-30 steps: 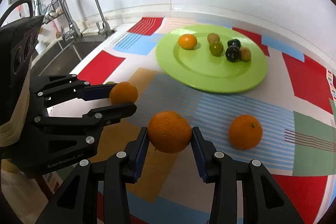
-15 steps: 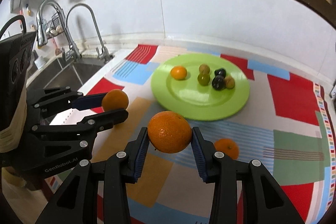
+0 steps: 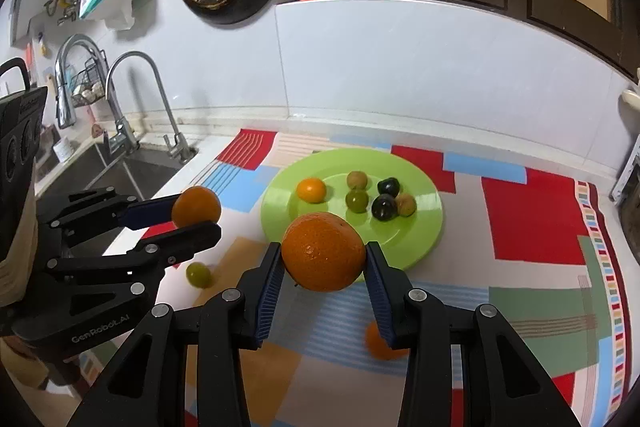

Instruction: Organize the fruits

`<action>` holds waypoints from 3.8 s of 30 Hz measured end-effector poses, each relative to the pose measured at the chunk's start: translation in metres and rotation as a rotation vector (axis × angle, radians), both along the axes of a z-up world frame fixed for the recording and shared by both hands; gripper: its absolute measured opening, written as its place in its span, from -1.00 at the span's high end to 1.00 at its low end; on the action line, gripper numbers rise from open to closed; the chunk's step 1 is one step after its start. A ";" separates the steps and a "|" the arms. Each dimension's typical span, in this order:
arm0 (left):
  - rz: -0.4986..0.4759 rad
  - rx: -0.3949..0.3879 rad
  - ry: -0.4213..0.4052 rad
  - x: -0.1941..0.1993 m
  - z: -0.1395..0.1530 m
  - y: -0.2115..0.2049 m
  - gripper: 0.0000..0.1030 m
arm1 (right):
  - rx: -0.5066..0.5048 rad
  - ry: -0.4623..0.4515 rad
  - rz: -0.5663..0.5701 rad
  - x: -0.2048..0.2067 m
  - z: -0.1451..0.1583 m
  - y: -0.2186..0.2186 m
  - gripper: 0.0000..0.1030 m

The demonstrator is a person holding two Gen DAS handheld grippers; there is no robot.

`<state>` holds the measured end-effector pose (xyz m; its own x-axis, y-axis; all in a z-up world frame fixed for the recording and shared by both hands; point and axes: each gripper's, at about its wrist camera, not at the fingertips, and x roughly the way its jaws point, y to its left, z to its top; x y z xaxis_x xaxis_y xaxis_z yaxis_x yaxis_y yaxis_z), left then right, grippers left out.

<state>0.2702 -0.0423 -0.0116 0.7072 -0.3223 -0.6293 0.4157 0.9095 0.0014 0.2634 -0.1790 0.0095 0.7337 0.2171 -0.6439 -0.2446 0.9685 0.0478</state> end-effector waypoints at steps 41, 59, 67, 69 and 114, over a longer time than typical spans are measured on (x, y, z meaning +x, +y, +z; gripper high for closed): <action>0.045 0.030 0.246 0.117 -0.068 -0.028 0.39 | -0.012 0.265 0.019 0.128 -0.066 -0.020 0.19; 0.050 0.050 0.285 0.126 -0.079 -0.031 0.28 | -0.012 0.331 0.018 0.136 -0.085 -0.023 0.10; 0.074 0.031 0.238 0.112 -0.061 -0.022 0.28 | -0.014 0.281 0.010 0.125 -0.070 -0.020 0.07; 0.076 0.027 0.230 0.108 -0.056 -0.021 0.28 | -0.009 0.267 0.006 0.120 -0.065 -0.020 0.07; 0.297 0.011 0.089 -0.040 -0.032 0.052 -0.28 | -0.073 -0.028 -0.329 -0.043 -0.033 -0.003 -0.24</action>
